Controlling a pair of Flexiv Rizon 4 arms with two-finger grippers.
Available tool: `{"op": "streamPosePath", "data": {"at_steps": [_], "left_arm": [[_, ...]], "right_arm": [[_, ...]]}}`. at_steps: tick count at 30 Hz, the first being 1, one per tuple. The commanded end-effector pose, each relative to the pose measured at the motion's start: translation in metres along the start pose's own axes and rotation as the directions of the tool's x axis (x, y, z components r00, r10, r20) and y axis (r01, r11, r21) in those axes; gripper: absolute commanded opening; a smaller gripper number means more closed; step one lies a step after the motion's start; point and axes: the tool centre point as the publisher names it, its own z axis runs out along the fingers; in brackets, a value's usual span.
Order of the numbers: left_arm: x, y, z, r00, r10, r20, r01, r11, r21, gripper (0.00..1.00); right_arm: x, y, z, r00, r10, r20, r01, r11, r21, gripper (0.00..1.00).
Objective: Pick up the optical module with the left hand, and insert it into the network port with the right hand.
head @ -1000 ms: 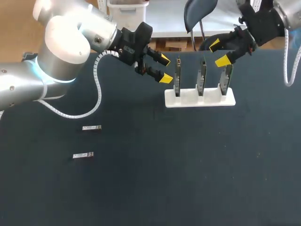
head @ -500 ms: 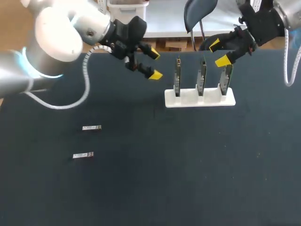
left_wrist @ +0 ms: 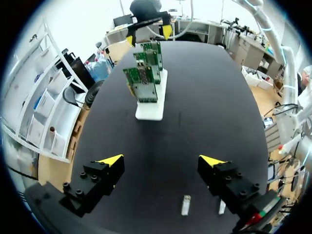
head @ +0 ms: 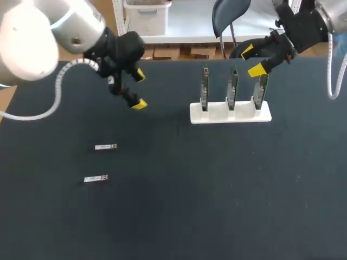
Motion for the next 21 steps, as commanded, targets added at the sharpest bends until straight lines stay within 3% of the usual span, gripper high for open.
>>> {"op": "streamPosePath", "data": {"at_steps": [1, 10, 21], "left_arm": [[0.028, -0.030, -0.019, 0.997, -0.050, -0.054, 0.047, 0.998, -0.049, 1.00], [0.082, -0.056, -0.008, 0.975, -0.110, -0.191, 0.101, 0.993, -0.059, 1.00], [0.119, -0.070, 0.009, 0.939, -0.083, -0.334, 0.077, 0.997, -0.030, 1.00]], "right_arm": [[0.000, 0.002, 0.000, 1.000, -0.001, -0.001, 0.001, 1.000, 0.006, 1.00], [0.000, 0.002, 0.000, 1.000, -0.001, -0.001, 0.001, 1.000, 0.006, 1.00], [0.000, 0.002, 0.000, 1.000, -0.001, -0.001, 0.001, 1.000, 0.006, 1.00]]}}
